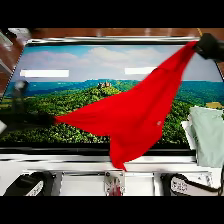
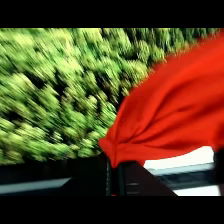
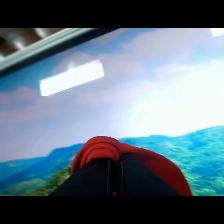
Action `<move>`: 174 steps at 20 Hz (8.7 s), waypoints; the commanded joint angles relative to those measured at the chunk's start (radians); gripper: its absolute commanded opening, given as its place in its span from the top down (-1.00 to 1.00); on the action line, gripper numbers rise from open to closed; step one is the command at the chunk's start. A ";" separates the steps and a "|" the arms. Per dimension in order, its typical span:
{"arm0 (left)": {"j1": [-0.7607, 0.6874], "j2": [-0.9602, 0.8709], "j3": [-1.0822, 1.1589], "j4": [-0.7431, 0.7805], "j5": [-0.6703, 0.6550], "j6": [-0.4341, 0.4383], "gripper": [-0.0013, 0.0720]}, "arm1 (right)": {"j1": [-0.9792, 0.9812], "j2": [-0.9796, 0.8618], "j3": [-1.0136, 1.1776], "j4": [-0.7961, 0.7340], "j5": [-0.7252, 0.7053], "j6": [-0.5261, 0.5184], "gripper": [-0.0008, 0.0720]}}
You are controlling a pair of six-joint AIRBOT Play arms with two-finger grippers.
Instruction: Fold the shirts.
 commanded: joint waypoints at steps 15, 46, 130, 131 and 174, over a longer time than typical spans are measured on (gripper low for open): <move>-0.100 0.016 -0.329 -0.236 0.223 0.023 0.85 | -0.003 0.090 -0.382 -0.396 0.660 0.084 -0.81; 0.003 0.018 0.243 -0.091 0.188 0.082 0.85 | 0.195 0.573 -0.526 -0.089 -0.153 -0.238 0.80; 0.782 -0.359 -0.389 -0.227 -0.194 0.452 -0.82 | -0.222 0.061 -0.623 -0.377 0.588 -0.051 -0.72; 0.782 -0.374 -0.388 -0.227 -0.192 0.452 -0.82 | -0.222 0.061 -0.623 -0.377 0.589 -0.051 -0.72; 0.671 -0.392 -0.088 -0.441 0.040 0.462 0.86 | 0.138 0.138 -0.621 -0.287 0.172 0.068 0.81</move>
